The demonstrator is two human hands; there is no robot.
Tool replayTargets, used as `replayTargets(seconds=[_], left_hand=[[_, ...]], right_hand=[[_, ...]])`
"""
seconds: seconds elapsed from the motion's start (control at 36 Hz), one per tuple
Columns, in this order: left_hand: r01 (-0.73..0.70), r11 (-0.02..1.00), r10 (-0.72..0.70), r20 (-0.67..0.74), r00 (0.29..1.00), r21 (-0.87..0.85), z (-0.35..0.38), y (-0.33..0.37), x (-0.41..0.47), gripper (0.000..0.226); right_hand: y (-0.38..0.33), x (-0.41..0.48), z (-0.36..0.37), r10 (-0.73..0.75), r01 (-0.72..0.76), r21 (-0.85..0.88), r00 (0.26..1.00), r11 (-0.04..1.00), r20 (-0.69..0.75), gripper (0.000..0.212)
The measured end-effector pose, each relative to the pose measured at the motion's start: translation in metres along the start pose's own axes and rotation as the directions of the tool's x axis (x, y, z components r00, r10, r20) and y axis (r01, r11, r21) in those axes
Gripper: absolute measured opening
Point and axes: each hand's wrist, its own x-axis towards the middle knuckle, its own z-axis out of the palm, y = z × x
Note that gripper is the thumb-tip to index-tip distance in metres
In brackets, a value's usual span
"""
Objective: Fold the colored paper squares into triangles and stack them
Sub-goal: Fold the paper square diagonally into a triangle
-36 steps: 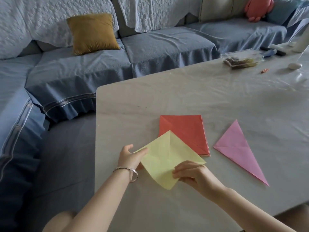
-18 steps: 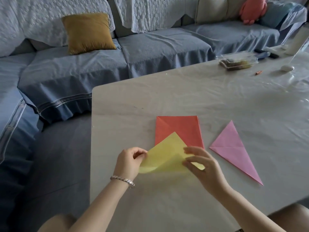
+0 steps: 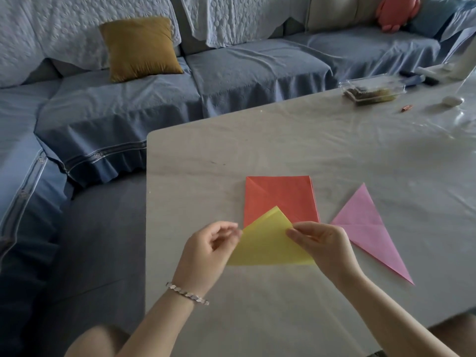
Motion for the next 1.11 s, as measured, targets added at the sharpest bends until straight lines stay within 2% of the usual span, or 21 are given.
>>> replayTargets(seconds=[0.14,0.25,0.5,0.64,0.86,1.11], left_hand=[[-0.208,0.964,0.222,-0.071,0.972,0.165,0.015,0.016,-0.005,0.025],[-0.269,0.943,0.304,-0.179,0.936,0.194,0.026,0.019,-0.006,0.026],[-0.268,0.957,0.286,-0.216,0.934,0.110,0.026,0.025,-0.012,0.034],[-0.276,0.953,0.296,-0.206,0.933,0.124,0.022,0.026,-0.012,0.031],[-0.261,0.959,0.275,-0.160,0.948,0.107,0.020,0.028,-0.015,0.029],[-0.214,0.975,0.220,-0.140,0.965,0.062,0.017,0.030,-0.017,0.025]], right_hand=[[-0.016,-0.005,0.003,0.013,-0.013,0.000,1.000,1.000,-0.013,0.019],[-0.024,-0.008,0.005,0.024,-0.023,0.012,0.999,1.000,-0.041,0.015],[-0.034,-0.014,0.005,-0.011,0.016,0.079,0.998,0.997,-0.066,0.018],[-0.038,-0.016,0.006,-0.040,0.044,0.071,0.997,0.996,-0.061,0.023],[-0.042,-0.019,0.007,-0.009,0.014,0.115,0.999,0.993,-0.047,0.024],[-0.039,-0.018,0.007,-0.003,0.004,0.079,1.000,0.997,-0.011,0.021]])
